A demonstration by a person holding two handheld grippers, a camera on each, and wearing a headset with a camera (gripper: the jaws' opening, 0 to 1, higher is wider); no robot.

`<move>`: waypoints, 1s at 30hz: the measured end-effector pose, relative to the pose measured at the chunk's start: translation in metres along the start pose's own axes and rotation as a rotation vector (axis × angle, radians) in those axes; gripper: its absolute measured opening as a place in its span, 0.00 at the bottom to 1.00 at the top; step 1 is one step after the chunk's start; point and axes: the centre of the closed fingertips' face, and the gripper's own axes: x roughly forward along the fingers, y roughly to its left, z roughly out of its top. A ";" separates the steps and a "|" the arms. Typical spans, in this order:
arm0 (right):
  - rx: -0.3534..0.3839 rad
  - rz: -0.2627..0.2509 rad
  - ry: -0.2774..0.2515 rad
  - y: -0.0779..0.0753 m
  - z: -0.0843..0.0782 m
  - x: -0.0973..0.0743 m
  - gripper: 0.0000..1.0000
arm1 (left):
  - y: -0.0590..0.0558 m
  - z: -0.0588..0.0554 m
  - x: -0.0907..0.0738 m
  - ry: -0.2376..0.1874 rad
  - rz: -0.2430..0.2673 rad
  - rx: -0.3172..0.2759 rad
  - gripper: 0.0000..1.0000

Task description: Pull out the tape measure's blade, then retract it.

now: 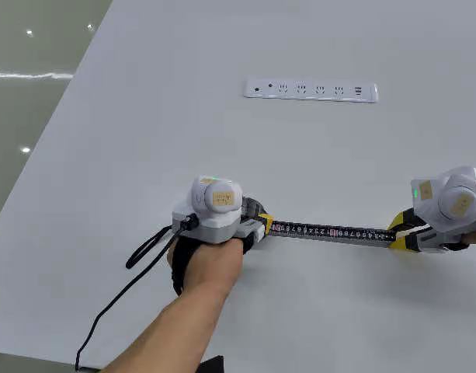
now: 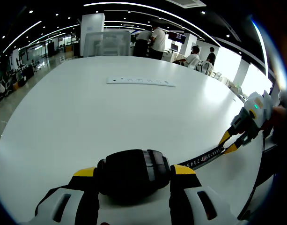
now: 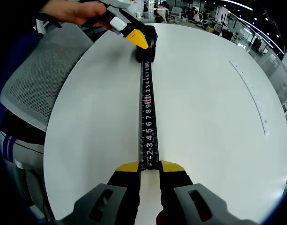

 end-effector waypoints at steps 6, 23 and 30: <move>0.000 0.008 -0.010 0.000 0.008 0.004 0.11 | 0.000 0.000 0.000 0.001 -0.005 0.003 0.57; 0.015 0.035 -0.029 0.001 0.025 0.013 0.11 | 0.000 0.000 0.000 -0.003 -0.010 0.008 0.57; 0.016 0.046 -0.031 0.002 0.030 0.014 0.11 | 0.000 0.000 0.000 -0.003 -0.012 0.008 0.57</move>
